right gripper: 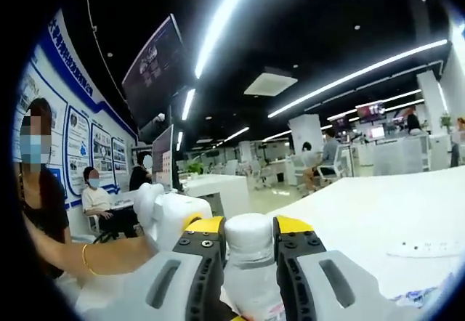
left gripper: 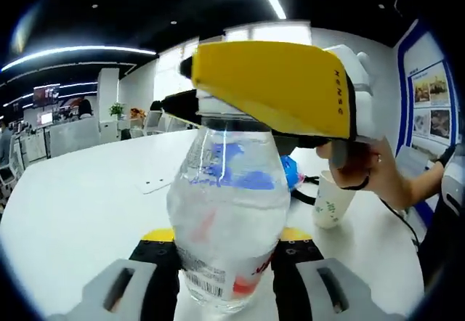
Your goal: Arrange the tabletop items into an orderly group along one side of the table until the central work area is clear of visible clutter.
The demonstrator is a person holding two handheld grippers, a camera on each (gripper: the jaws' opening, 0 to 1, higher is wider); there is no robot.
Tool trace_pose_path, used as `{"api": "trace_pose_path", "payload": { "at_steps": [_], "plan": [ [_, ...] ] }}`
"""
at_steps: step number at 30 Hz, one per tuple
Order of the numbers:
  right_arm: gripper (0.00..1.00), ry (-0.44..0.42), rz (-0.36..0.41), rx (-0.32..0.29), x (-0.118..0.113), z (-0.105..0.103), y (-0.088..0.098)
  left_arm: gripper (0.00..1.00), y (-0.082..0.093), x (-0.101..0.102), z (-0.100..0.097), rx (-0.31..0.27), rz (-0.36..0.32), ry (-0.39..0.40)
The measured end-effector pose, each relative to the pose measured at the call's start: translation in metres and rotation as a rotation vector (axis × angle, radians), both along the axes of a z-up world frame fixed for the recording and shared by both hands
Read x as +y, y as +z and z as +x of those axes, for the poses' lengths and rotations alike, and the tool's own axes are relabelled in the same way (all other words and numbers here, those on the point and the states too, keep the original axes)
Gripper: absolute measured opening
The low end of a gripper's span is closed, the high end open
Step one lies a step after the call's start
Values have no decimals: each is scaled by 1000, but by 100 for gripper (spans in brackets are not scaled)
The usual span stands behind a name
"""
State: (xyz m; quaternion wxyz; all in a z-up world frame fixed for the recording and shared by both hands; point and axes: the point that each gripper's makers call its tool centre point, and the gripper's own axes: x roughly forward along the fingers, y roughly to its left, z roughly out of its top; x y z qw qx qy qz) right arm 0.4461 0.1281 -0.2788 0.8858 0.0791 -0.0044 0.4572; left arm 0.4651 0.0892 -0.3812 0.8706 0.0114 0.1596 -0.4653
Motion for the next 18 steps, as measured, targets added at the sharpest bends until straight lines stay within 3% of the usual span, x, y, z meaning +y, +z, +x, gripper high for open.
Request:
{"api": "trace_pose_path", "payload": {
  "at_steps": [2, 6, 9, 11, 18],
  "plan": [
    [23, -36, 2, 22, -3, 5, 1, 57, -4, 4, 2, 66, -34, 59],
    [24, -37, -20, 4, 3, 2, 1, 52, 5, 5, -1, -20, -31, 56],
    [24, -47, -2, 10, 2, 3, 1, 51, 12, 8, -4, -37, -37, 84],
    [25, -53, 60, 35, 1, 4, 3, 49, 14, 10, -5, -36, -41, 105],
    [25, -52, 48, 43, -2, 0, 2, 50, 11, 21, -6, -79, 33, 187]
  ]
}}
